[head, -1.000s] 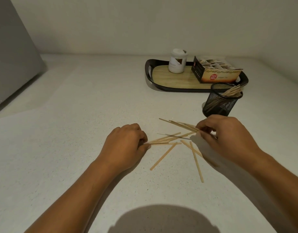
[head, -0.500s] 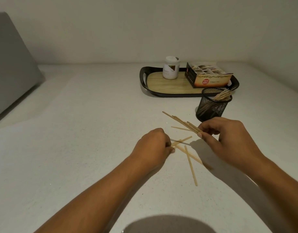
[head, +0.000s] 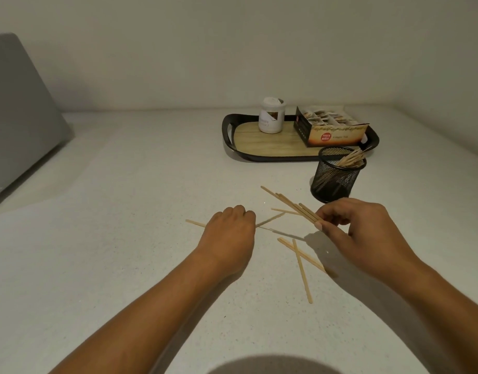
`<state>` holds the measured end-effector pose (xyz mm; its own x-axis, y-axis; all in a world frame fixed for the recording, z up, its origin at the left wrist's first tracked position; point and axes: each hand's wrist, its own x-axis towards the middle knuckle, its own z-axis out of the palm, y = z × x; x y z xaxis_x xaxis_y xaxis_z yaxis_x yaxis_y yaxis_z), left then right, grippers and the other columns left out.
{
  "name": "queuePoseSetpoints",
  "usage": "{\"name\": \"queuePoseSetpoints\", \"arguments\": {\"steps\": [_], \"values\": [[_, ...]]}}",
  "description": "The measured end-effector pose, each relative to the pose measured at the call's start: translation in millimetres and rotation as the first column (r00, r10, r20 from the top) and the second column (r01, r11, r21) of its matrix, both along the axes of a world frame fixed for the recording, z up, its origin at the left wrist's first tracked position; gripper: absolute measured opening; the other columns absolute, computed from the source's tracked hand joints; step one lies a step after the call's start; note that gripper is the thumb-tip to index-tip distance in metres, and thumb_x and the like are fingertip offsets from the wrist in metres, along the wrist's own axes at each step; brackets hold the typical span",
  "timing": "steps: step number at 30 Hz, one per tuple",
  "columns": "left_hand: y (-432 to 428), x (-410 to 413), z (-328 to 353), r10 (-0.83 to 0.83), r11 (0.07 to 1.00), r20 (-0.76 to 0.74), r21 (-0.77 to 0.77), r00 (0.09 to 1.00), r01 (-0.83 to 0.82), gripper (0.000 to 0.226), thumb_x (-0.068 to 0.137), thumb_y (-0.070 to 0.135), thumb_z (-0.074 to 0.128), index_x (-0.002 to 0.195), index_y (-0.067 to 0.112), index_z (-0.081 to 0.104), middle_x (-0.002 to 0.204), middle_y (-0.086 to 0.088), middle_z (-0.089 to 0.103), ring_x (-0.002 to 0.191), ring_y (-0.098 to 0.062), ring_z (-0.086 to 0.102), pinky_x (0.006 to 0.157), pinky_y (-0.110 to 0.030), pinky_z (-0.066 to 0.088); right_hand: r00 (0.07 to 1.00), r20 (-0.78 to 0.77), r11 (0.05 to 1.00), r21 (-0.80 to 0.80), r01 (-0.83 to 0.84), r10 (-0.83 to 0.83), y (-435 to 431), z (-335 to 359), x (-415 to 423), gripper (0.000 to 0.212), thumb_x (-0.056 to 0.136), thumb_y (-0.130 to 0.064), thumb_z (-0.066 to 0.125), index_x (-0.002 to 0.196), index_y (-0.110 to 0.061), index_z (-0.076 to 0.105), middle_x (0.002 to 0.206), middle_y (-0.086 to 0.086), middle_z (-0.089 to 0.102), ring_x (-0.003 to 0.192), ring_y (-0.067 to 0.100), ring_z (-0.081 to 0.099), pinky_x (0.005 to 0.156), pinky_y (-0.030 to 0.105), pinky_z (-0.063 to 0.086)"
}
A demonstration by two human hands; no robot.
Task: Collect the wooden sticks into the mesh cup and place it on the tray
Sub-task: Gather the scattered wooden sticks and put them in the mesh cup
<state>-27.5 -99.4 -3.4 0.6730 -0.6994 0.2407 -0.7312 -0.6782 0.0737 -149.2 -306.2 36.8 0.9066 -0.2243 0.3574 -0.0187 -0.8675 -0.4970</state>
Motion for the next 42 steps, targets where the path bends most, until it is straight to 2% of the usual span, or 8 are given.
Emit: {"name": "queuePoseSetpoints", "arguments": {"steps": [11, 17, 22, 27, 30, 33, 38, 42], "values": [[0, 2, -5, 0.017, 0.998, 0.052, -0.069, 0.998, -0.014, 0.023, 0.091, 0.006, 0.053, 0.111, 0.015, 0.055, 0.105, -0.004, 0.053, 0.09, -0.018, 0.046, 0.083, -0.029, 0.04, 1.0, 0.01, 1.0, -0.008, -0.016, 0.016, 8, 0, 3, 0.016, 0.085, -0.022, 0.074, 0.089, -0.036, 0.071, 0.081, -0.025, 0.062, 0.093, -0.013, 0.054, 0.051, 0.006, 0.037], [6, 8, 12, -0.036, 0.94, -0.023, -0.341, 0.999, 0.026, 0.027, 0.087, -0.003, 0.058, 0.108, 0.013, 0.053, 0.102, -0.004, 0.049, 0.083, -0.019, 0.045, 0.075, -0.031, 0.041, 0.981, 0.19, 0.996, 0.076, -0.04, 0.025, 10, 7, 2, 0.012, 0.084, -0.016, 0.073, 0.091, -0.026, 0.074, 0.082, -0.019, 0.066, 0.086, -0.003, 0.06, 0.059, 0.006, 0.045], [4, 7, 32, -0.076, 0.758, -0.238, -0.644, 0.968, -0.099, 0.009, 0.099, 0.003, 0.039, 0.096, 0.01, 0.044, 0.074, -0.003, 0.05, 0.064, -0.012, 0.045, 0.058, -0.029, 0.04, 0.961, 0.271, 0.939, 0.341, -0.046, -0.051, 18, 14, 9, 0.015, 0.085, -0.017, 0.073, 0.09, -0.03, 0.071, 0.076, -0.015, 0.07, 0.079, 0.001, 0.065, 0.064, 0.009, 0.051], [-6, -5, 46, -0.263, 0.407, -0.554, -0.806, 0.79, -0.43, 0.017, 0.099, 0.01, 0.036, 0.097, 0.016, 0.052, 0.07, 0.003, 0.041, 0.057, -0.002, 0.037, 0.057, -0.021, 0.037, 0.972, 0.229, 0.798, 0.595, -0.102, -0.046, 40, 19, 23, 0.011, 0.086, -0.013, 0.072, 0.085, -0.024, 0.075, 0.077, -0.003, 0.074, 0.07, 0.015, 0.069, 0.064, 0.025, 0.059], [-12, -19, 51, -0.364, 0.324, -0.66, -0.751, 0.657, -0.576, 0.02, 0.089, 0.038, 0.042, 0.09, 0.025, 0.057, 0.072, 0.006, 0.044, 0.067, -0.012, 0.042, 0.065, -0.031, 0.038, 0.981, 0.192, 0.731, 0.673, -0.113, -0.025, 62, 21, 30, 0.013, 0.087, -0.012, 0.071, 0.082, -0.024, 0.076, 0.074, 0.002, 0.074, 0.07, 0.022, 0.071, 0.063, 0.031, 0.062], [-21, -32, 53, -0.458, 0.322, -0.714, -0.689, 0.53, -0.649, 0.048, 0.083, 0.067, 0.054, 0.096, 0.022, 0.061, 0.079, 0.001, 0.065, 0.076, -0.013, 0.066, 0.066, -0.032, 0.055, 0.979, 0.195, 0.737, 0.652, -0.178, 0.063, 86, 22, 33, 0.016, 0.088, -0.007, 0.07, 0.083, -0.021, 0.076, 0.07, -0.003, 0.075, 0.064, 0.011, 0.071, 0.058, 0.02, 0.057], [-24, -38, 47, -0.6, 0.147, -0.743, -0.468, 0.298, -0.871, 0.042, 0.097, 0.049, 0.05, 0.117, 0.013, 0.059, 0.092, -0.01, 0.078, 0.084, -0.018, 0.076, 0.063, -0.026, 0.059, 0.988, 0.139, 0.843, 0.522, -0.129, 0.065, 105, 17, 35, 0.024, 0.085, -0.006, 0.071, 0.099, -0.024, 0.078, 0.078, -0.014, 0.075, 0.075, 0.0, 0.071, 0.068, 0.013, 0.057], [-22, -37, 45, -0.683, 0.001, -0.695, -0.309, 0.225, -0.951, 0.046, 0.101, 0.049, 0.042, 0.098, 0.006, 0.058, 0.077, -0.014, 0.077, 0.07, -0.024, 0.076, 0.053, -0.028, 0.058, 0.994, 0.085, 0.837, 0.536, -0.11, 0.076, 108, 16, 35, 0.023, 0.082, -0.011, 0.077, 0.098, -0.028, 0.075, 0.08, -0.015, 0.074, 0.077, -0.002, 0.07, 0.067, 0.011, 0.055]]}}
